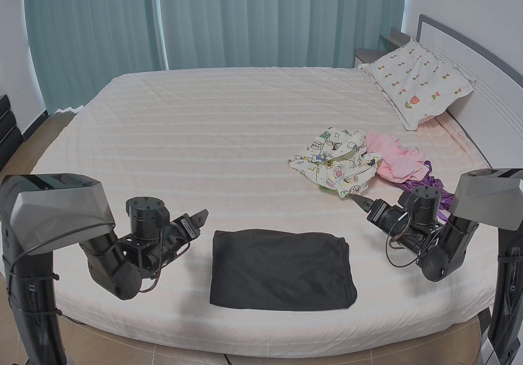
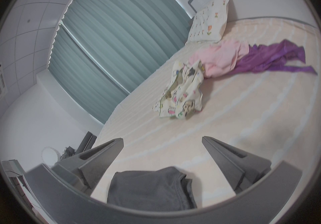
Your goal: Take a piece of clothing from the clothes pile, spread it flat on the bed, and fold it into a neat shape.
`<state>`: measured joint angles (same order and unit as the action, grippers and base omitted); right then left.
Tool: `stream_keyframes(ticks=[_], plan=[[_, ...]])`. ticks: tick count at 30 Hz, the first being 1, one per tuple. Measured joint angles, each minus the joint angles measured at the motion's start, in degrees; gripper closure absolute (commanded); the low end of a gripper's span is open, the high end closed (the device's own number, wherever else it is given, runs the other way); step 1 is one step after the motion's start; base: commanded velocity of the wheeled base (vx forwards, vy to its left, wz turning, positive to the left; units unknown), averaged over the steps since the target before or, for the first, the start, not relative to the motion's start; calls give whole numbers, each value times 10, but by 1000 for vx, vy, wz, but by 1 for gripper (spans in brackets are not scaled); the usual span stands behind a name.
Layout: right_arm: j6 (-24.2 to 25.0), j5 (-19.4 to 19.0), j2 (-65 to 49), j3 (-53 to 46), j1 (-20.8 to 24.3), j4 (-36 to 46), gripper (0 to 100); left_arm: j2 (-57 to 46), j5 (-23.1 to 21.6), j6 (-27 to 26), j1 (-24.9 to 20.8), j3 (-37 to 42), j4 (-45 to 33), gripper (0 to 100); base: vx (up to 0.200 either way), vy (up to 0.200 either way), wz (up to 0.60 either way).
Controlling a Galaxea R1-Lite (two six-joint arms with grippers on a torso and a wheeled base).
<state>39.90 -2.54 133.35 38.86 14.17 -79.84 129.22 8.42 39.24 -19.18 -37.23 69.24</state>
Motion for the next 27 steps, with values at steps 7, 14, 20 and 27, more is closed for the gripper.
stream_keyframes(ticks=[7, 14, 20, 27], plan=[[-18, 14, -101, -82, -15, -10, 0, -128, -10, -15, 1, 98, 3, 0, 0, 0, 0], [-36, 20, -260, -213, -22, -15, 0, -281, -10, -40, 0, 209, 0, 0, 0, 0, 0], [-65, 22, -401, -321, -29, -14, 0, -420, 15, -82, 0, 290, -15, 0, 0, 0, 0], [-92, 29, -557, -370, -44, 66, 0, -595, 43, -123, 1, 323, -146, 0, 0, 0, 0]])
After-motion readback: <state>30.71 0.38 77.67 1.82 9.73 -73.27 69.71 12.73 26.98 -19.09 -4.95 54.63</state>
